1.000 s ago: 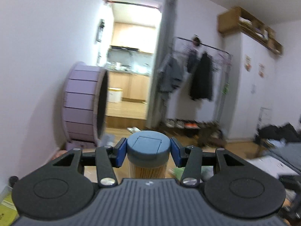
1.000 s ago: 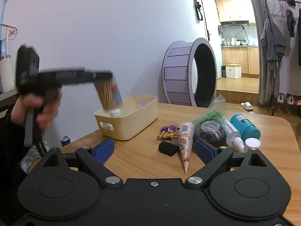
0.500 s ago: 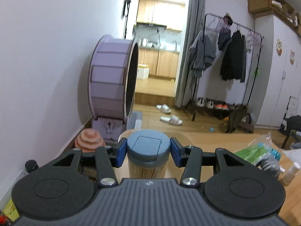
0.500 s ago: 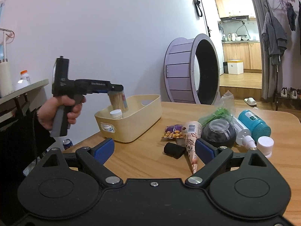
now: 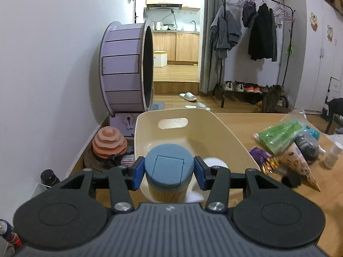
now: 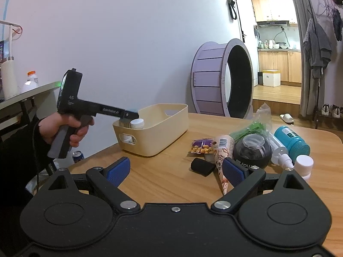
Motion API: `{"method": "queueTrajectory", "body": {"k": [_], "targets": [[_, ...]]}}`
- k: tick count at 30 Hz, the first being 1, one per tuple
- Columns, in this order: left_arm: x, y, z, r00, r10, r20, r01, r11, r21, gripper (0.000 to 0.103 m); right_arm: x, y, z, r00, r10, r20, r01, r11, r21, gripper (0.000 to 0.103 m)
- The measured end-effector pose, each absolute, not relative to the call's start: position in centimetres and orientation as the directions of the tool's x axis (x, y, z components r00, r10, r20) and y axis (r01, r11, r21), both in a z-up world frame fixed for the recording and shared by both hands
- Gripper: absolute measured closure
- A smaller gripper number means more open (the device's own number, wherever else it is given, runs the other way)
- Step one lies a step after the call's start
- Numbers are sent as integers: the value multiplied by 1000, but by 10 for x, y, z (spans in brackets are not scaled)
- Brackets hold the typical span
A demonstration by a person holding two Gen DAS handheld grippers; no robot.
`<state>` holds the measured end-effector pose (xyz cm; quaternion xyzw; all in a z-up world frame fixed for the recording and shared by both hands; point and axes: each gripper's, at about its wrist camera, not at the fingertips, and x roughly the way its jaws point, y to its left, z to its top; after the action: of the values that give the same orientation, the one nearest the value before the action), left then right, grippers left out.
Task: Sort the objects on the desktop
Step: 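Carry the canister with the left gripper over the cream basket and lower it, then open the left gripper to release the canister into the basket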
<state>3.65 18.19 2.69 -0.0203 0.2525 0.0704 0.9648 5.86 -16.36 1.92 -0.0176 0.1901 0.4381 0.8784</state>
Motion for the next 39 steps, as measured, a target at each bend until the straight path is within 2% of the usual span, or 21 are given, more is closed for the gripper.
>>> {"method": "queueTrajectory", "body": {"k": [4, 9, 13, 21, 26, 33, 39], "targets": [[28, 180, 33, 873, 137, -469, -157, 988, -4, 55, 56, -163, 21, 536, 771, -345, -785, 605, 134, 10], [34, 187, 23, 861, 139, -490, -176, 984, -31, 51, 54, -161, 22, 529, 776, -343, -791, 597, 131, 10], [34, 191, 29, 875, 138, -464, -187, 981, -60, 49, 54, -161, 22, 529, 776, -343, -791, 598, 132, 10], [18, 176, 41, 910, 63, -410, -133, 980, -146, 45, 58, -166, 24, 547, 770, -328, -777, 613, 145, 10], [5, 153, 37, 907, 8, -421, -90, 981, -175, 37, 63, -166, 23, 541, 776, -324, -773, 611, 171, 6], [-5, 142, 18, 881, 48, -471, -134, 979, -151, 32, 67, -159, 19, 526, 778, -345, -770, 607, 194, 4], [-16, 145, 20, 892, 50, -449, -140, 976, -169, 30, 68, -149, 27, 514, 793, -327, -787, 588, 189, 3]]}}
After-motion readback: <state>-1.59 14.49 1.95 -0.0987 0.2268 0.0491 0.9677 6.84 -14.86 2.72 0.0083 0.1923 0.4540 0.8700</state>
